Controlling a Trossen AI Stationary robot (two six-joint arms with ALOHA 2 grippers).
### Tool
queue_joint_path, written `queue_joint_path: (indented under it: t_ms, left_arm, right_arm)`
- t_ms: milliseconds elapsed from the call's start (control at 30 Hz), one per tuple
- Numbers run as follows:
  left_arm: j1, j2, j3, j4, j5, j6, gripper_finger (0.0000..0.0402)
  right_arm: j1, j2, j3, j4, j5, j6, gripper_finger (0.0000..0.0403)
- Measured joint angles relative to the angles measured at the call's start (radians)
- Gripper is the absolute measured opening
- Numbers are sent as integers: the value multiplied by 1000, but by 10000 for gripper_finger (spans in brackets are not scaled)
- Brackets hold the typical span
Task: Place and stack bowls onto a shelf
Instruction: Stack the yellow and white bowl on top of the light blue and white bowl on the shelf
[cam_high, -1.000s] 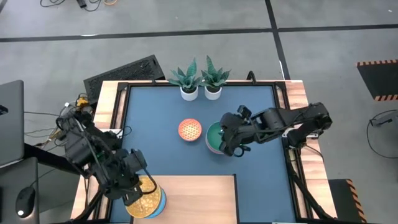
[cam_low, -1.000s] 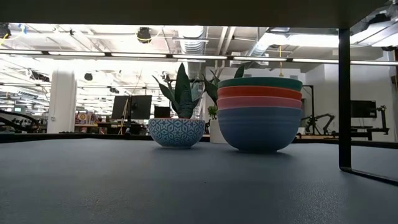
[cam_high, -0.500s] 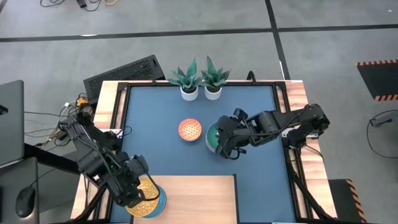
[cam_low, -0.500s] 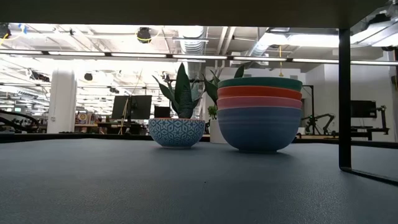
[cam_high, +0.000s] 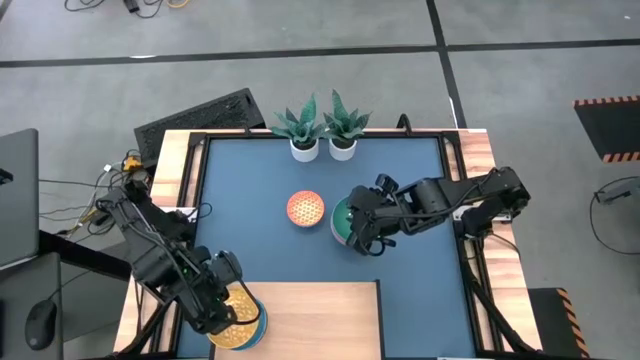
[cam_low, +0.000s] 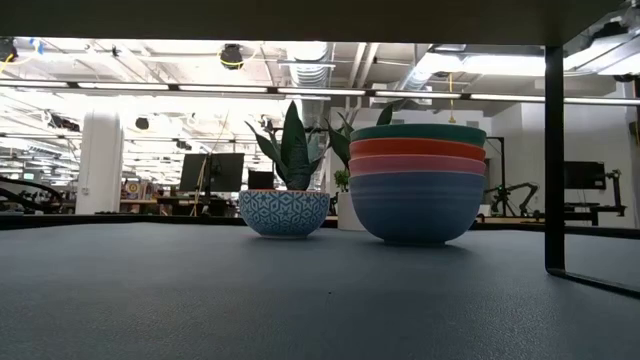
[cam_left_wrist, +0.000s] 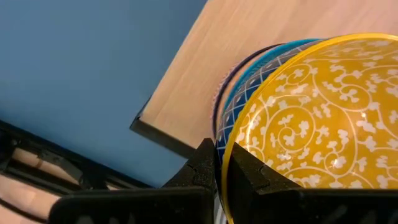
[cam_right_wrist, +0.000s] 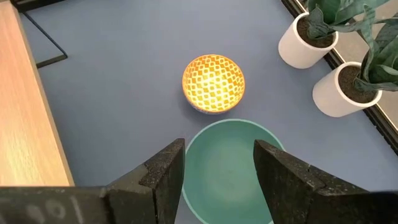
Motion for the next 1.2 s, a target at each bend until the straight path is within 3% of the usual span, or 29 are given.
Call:
queue_joint_path:
  t_ms: [1200]
  left_arm:
    - [22,-6,-51,54,46,-63,0]
  right_arm:
    - [-1,-1,0,0,0,-26,216]
